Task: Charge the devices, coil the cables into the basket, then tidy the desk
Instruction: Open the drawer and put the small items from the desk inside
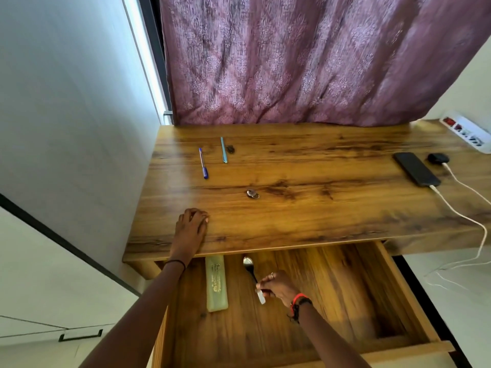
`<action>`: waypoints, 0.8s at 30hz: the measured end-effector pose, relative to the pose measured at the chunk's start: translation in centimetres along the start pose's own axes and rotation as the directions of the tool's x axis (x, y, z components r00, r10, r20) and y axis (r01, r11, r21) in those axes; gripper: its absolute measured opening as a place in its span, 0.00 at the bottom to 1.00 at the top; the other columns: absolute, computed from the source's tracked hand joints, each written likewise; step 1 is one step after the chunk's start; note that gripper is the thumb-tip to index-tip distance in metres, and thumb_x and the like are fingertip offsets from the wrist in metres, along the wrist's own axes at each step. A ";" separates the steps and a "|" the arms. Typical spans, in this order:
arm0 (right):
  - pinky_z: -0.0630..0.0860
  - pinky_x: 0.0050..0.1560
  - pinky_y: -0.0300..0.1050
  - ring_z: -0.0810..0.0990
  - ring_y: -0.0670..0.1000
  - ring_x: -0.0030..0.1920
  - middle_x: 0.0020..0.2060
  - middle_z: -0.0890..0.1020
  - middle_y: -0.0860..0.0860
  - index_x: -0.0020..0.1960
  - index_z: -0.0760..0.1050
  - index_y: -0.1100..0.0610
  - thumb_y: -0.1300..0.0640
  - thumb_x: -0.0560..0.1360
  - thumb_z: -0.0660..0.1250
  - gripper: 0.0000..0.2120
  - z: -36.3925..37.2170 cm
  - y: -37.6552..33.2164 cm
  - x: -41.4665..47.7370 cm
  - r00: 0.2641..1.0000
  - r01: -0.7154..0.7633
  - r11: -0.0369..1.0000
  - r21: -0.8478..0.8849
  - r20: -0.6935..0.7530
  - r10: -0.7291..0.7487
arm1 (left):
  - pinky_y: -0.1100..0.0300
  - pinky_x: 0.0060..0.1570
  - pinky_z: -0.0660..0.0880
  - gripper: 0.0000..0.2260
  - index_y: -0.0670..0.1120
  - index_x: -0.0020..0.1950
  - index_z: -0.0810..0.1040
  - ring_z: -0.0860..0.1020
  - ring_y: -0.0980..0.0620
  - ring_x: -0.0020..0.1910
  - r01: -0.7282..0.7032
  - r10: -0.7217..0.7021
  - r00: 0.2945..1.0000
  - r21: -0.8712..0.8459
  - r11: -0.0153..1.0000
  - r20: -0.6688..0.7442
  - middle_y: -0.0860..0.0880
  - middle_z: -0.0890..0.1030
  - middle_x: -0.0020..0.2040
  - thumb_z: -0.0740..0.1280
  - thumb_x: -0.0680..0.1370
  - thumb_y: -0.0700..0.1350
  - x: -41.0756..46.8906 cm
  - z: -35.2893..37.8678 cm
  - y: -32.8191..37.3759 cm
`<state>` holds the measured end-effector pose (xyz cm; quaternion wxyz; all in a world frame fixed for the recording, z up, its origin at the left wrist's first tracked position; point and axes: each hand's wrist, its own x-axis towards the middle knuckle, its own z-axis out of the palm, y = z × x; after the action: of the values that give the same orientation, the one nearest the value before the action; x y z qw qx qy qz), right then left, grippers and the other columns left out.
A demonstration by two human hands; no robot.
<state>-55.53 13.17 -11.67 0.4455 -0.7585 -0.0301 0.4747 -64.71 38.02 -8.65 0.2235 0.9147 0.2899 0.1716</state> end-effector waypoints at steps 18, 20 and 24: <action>0.74 0.25 0.38 0.78 0.49 0.30 0.37 0.82 0.61 0.32 0.73 0.60 0.71 0.70 0.67 0.12 3.7 0.0 3.5 0.984 0.038 0.979 -0.202 -0.163 -0.072 | 0.57 0.60 0.67 0.10 0.50 0.59 0.73 0.68 0.52 0.59 -0.007 0.006 1.000 -0.042 0.999 -0.023 0.50 0.69 0.60 0.57 0.80 0.49 -0.1 0.4 -0.4; 0.74 0.25 0.37 0.79 0.49 0.30 0.39 0.82 0.61 0.32 0.73 0.58 0.70 0.69 0.69 0.12 3.7 -0.1 3.5 0.980 0.057 0.959 -0.278 -0.168 -0.107 | 0.57 0.60 0.67 0.10 0.49 0.60 0.73 0.68 0.52 0.59 0.000 -0.001 1.000 -0.052 0.999 -0.019 0.50 0.68 0.61 0.58 0.80 0.48 -0.2 0.4 -0.3; 0.71 0.23 0.35 0.79 0.48 0.29 0.40 0.83 0.62 0.33 0.71 0.58 0.70 0.70 0.69 0.12 3.7 -0.4 3.3 0.978 0.064 0.941 -0.331 -0.168 -0.126 | 0.56 0.61 0.67 0.11 0.50 0.60 0.72 0.67 0.52 0.60 0.012 -0.013 1.000 -0.052 0.999 -0.004 0.50 0.68 0.62 0.57 0.80 0.49 -0.2 0.3 -0.3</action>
<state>-56.37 17.32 -14.23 0.3381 -0.8602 -0.1024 0.3677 -64.82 38.05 -9.13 0.2475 0.9063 0.2916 0.1797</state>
